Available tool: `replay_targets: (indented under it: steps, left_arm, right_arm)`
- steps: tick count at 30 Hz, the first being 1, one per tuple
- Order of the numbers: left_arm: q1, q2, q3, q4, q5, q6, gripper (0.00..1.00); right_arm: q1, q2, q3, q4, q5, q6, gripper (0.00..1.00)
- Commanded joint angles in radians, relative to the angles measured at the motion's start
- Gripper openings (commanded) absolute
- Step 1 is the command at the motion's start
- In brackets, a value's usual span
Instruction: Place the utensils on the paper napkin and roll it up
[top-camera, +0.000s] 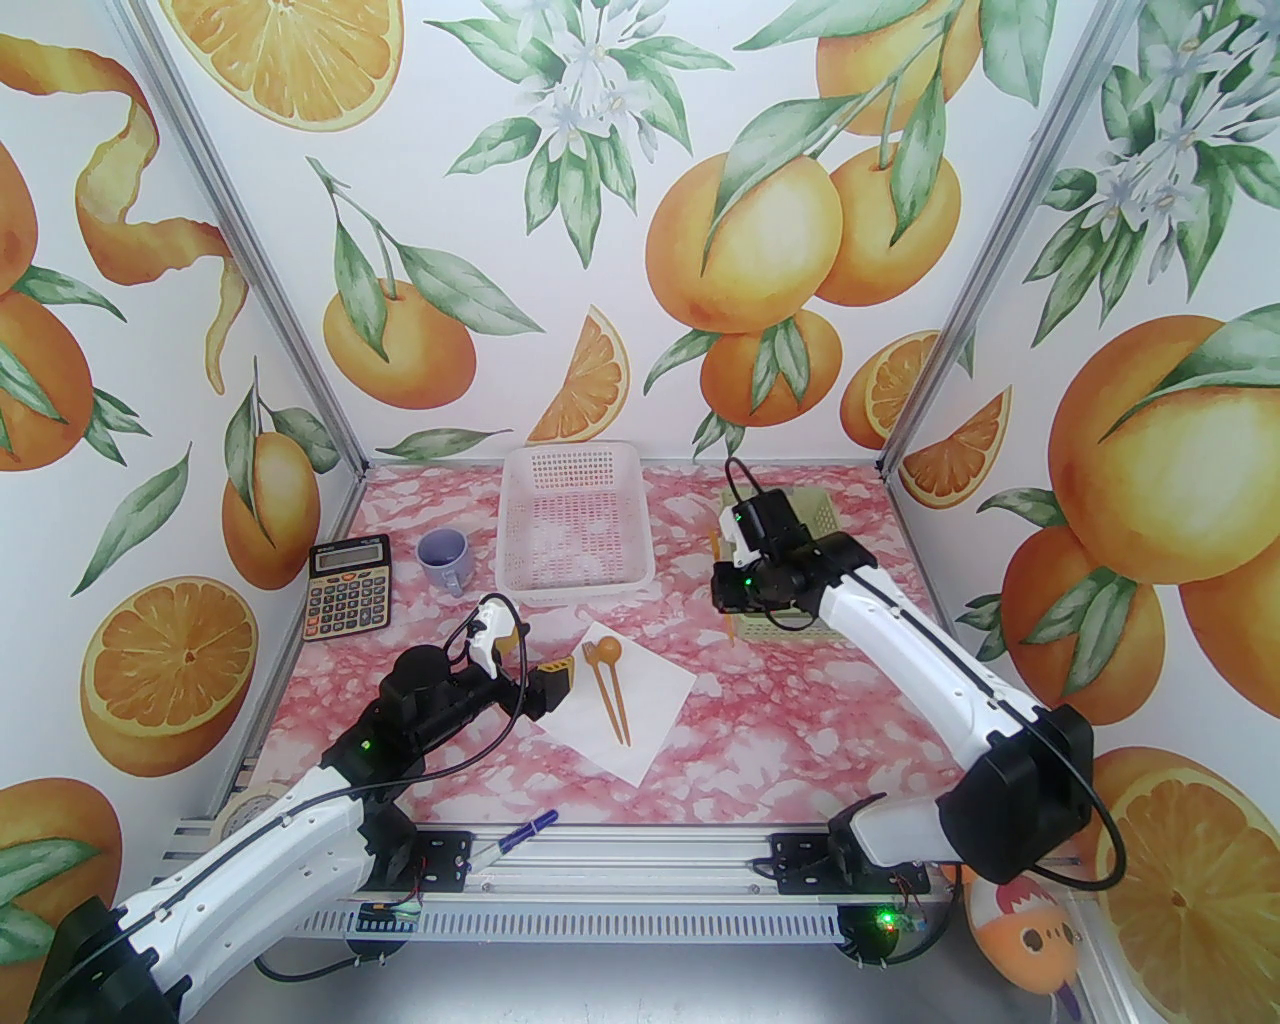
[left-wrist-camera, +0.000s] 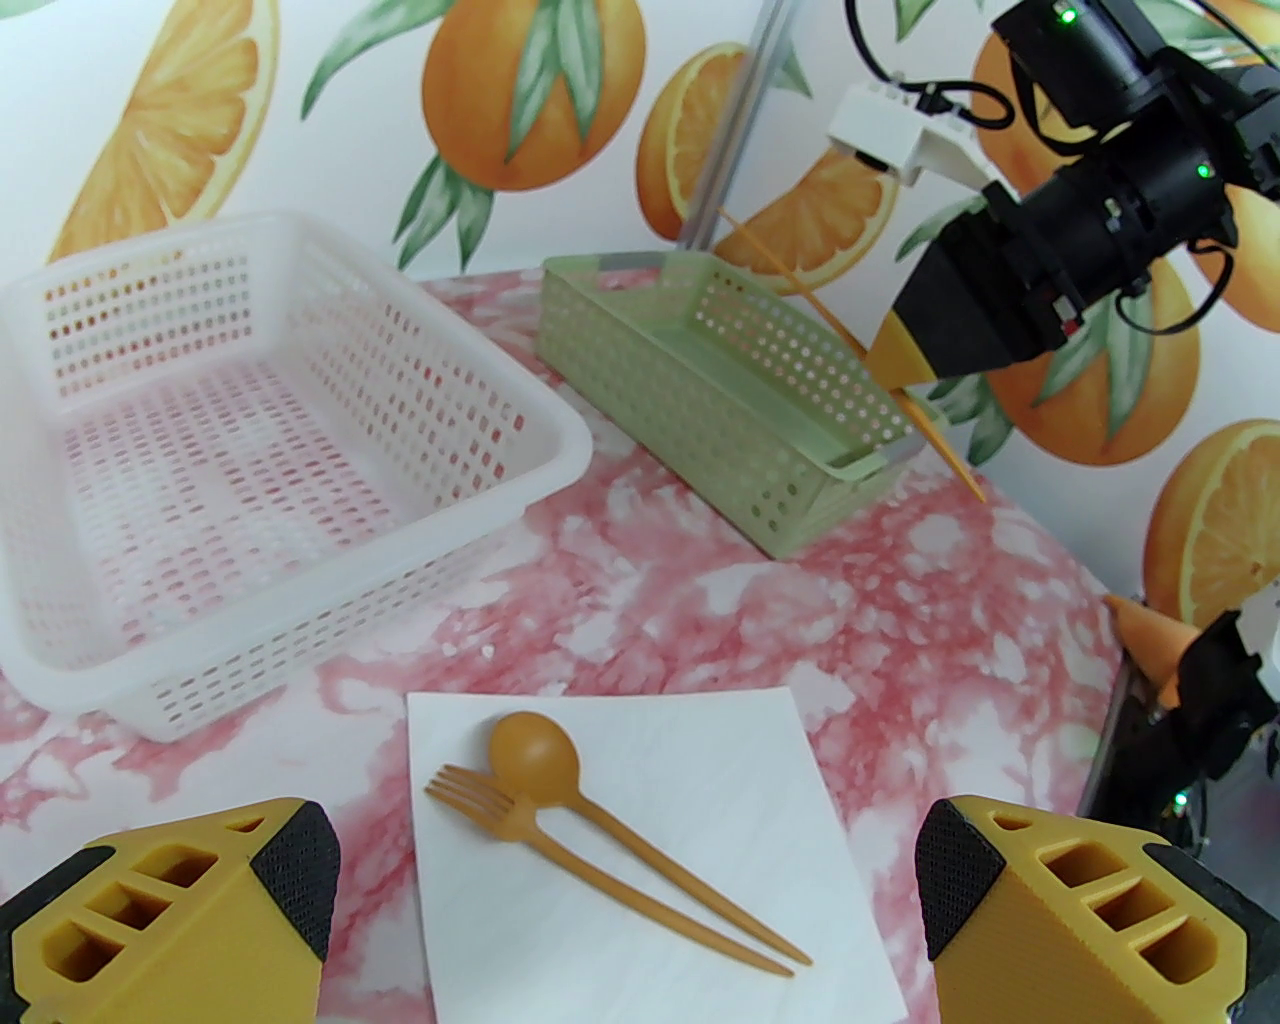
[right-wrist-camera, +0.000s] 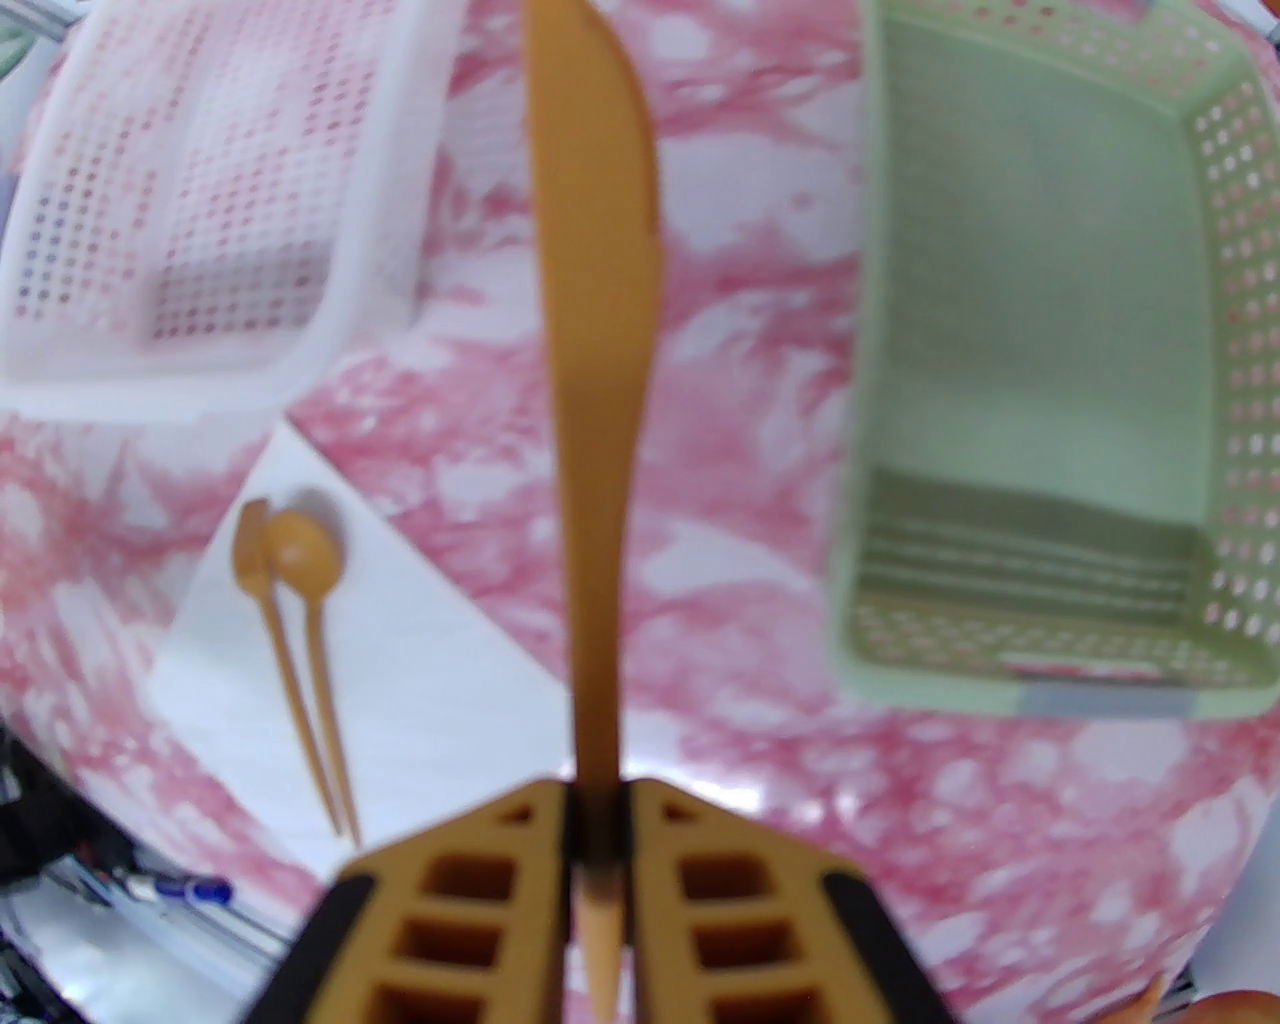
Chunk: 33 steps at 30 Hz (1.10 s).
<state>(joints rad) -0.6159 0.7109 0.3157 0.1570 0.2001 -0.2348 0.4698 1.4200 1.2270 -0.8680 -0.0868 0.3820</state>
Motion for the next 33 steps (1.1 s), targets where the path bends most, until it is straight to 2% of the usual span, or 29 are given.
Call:
replay_targets:
  steps: [1,8,16,23,33]
  left_arm:
    - [-0.004,-0.020,0.037,0.015,0.005,0.016,1.00]
    - [-0.004,-0.047,0.031,-0.005,-0.002,0.020,1.00]
    - [-0.004,-0.064,0.026,-0.015,-0.006,0.022,1.00]
    - [-0.004,-0.065,0.028,-0.017,-0.007,0.023,1.00]
    - [-0.004,-0.065,0.028,-0.022,-0.007,0.022,1.00]
  right_arm:
    - [0.064,-0.021,-0.046,0.077,-0.028,0.099,0.16]
    - [0.192,0.022,-0.108,0.137,-0.045,0.179,0.16]
    - [0.282,0.080,-0.143,0.210,-0.068,0.247,0.16]
    - [0.339,0.141,-0.182,0.273,-0.078,0.288,0.16]
    - [0.369,0.223,-0.196,0.322,-0.070,0.294,0.16]
